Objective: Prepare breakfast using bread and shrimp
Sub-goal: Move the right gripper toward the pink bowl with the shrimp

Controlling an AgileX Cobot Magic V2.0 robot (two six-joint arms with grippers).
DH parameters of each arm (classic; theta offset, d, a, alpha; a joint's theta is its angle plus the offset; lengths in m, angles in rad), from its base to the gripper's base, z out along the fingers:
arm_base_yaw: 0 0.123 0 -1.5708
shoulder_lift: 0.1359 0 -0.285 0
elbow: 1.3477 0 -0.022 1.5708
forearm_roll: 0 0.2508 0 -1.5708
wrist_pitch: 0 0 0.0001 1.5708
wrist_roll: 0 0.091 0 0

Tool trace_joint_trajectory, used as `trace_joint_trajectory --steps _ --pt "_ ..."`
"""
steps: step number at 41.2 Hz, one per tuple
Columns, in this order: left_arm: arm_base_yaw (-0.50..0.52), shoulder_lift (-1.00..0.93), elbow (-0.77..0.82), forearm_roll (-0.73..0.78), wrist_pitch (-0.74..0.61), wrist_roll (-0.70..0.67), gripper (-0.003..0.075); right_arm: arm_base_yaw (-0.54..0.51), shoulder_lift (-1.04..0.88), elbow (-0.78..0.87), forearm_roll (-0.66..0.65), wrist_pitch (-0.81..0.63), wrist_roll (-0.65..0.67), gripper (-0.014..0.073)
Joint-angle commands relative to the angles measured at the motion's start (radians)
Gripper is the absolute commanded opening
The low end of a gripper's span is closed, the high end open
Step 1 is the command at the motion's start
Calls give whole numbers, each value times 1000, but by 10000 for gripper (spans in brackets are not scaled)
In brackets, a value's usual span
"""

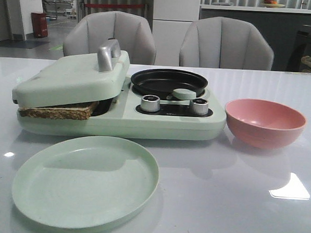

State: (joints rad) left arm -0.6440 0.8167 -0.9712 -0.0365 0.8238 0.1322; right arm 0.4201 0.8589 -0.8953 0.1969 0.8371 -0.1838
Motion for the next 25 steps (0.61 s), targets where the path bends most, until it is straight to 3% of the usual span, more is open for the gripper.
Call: trace_joint_trajectory --steps 1,12,19,25 --pt "-8 -58 4 78 -80 -111 288 -1 -3 -27 -21 -66 -1 343" --pt "-8 -103 50 85 -78 -132 288 -2 -3 -26 -60 -68 36 343" --pt "-8 -103 50 85 -85 -132 288 -16 14 -26 -197 -84 153 343" --pt "-8 -103 50 85 -85 -132 288 -79 44 -26 -232 -71 239 343"
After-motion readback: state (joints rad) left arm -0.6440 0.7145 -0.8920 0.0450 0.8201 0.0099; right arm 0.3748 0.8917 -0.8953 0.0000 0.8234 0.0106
